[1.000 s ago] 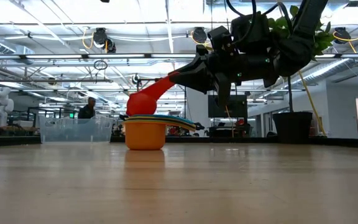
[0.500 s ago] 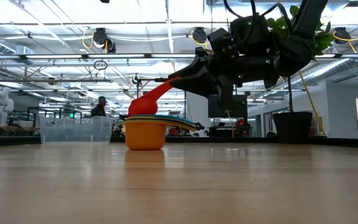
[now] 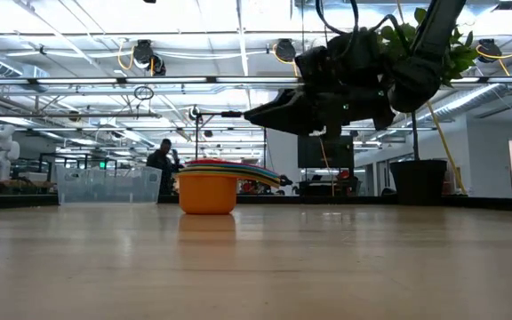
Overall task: Nest measuring cups in basket
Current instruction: Stack the red measuring cup on top of the light blue measuring cup
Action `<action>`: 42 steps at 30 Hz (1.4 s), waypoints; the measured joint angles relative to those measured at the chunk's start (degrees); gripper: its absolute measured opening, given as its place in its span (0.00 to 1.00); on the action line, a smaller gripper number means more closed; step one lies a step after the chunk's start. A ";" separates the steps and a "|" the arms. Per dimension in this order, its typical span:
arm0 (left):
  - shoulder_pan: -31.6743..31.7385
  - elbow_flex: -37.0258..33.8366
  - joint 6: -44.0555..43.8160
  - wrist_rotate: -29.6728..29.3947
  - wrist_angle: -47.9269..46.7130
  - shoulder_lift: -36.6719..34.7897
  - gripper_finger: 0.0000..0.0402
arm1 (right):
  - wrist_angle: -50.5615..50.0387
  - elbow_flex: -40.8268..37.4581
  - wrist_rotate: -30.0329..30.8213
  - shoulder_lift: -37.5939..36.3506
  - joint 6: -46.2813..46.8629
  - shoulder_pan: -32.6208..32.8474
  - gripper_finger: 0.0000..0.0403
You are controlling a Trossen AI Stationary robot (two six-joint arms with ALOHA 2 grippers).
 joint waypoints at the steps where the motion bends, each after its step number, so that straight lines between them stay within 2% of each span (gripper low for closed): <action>1: 0.00 0.00 0.00 0.00 0.00 0.00 0.37 | -0.05 -0.02 -0.95 0.00 2.09 -0.39 0.45; 4: 0.00 0.00 0.00 0.00 0.02 0.00 0.37 | -0.39 -0.02 -1.63 0.00 7.73 -1.22 0.47; 9: 0.00 0.00 0.00 0.00 0.02 0.00 0.37 | -1.53 -0.02 -1.49 0.00 11.33 -1.58 0.49; 13: 0.00 0.00 0.02 -0.02 0.04 0.00 0.37 | -3.63 0.34 3.18 -1.97 17.44 -0.98 0.51; 16: 0.00 0.00 0.02 -0.01 0.02 0.00 0.37 | -11.93 2.03 5.89 -5.80 19.61 -0.17 0.53; 20: 0.02 0.02 0.02 -0.02 -0.09 0.00 0.37 | -28.66 5.62 8.37 -11.30 17.86 1.43 0.57; 24: 0.02 0.02 0.02 -0.02 0.11 0.00 0.37 | -37.54 8.42 17.84 -14.48 18.26 3.04 0.63; 36: 0.79 0.02 0.23 -0.04 0.13 0.00 0.37 | -42.88 9.62 16.51 -14.36 25.57 3.07 0.88; 42: 0.83 0.02 0.16 -0.04 0.11 0.00 0.37 | -42.43 9.64 16.45 -14.36 29.73 3.07 0.92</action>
